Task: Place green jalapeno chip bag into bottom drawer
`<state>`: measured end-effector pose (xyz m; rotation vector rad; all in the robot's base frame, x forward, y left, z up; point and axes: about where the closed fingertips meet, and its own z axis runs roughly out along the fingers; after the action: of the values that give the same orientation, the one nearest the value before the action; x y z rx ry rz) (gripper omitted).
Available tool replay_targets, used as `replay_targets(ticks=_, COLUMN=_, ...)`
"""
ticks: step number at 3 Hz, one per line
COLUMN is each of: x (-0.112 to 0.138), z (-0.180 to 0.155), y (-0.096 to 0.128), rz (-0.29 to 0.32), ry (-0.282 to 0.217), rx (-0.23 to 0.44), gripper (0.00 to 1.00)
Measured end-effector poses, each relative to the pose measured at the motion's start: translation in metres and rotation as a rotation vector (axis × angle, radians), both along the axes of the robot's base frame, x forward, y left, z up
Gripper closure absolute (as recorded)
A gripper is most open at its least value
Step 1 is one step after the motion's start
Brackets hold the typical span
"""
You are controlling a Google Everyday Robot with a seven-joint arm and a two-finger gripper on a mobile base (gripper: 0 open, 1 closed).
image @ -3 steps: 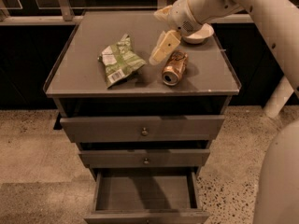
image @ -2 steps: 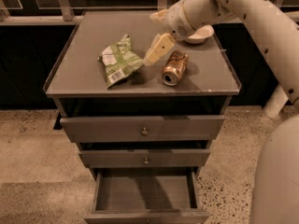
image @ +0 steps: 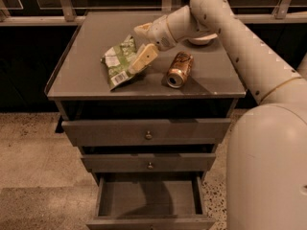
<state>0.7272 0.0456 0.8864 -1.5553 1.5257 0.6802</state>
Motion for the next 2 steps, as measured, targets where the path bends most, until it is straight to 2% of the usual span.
replay_targets(ticks=1, x=0.004, z=-0.019, y=0.018, rz=0.026, ry=0.037, rx=0.008, gripper=0.00)
replay_targets(ticks=2, x=0.005, z=-0.037, y=0.030, rz=0.028, ry=0.056, rx=-0.060, gripper=0.00)
